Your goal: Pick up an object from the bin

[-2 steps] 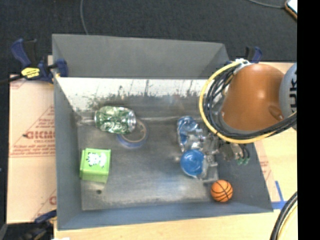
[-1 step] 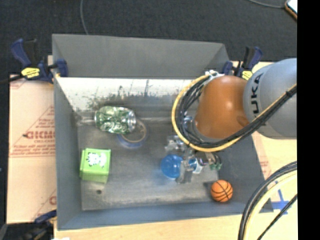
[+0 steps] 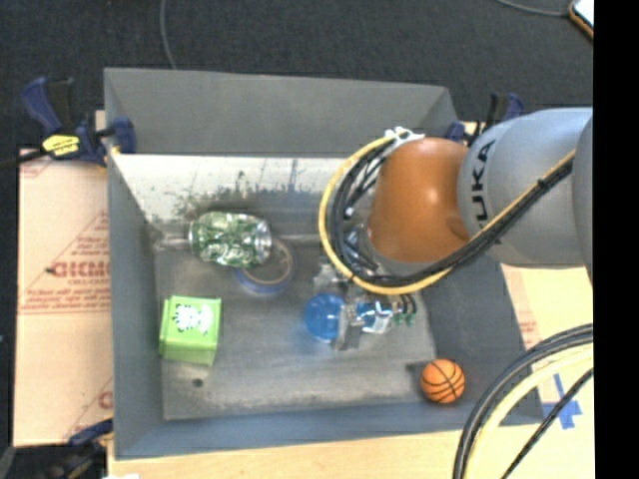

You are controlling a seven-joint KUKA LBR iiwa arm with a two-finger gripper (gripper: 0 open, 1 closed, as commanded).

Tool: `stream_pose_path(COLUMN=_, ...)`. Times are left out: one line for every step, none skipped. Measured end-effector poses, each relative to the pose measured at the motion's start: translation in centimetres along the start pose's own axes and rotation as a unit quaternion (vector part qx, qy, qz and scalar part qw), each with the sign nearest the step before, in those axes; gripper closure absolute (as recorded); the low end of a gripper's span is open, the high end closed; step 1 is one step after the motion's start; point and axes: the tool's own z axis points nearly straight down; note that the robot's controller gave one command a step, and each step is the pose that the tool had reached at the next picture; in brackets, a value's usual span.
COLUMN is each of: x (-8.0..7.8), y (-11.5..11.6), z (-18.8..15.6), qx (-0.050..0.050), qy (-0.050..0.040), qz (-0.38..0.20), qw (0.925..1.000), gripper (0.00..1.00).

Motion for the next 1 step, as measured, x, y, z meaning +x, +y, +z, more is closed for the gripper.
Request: stream_pose_path(x=0.30, y=0.05, z=-0.86, qx=0.000, qy=0.0052, qz=-0.003, qw=1.0000, gripper=1.00)
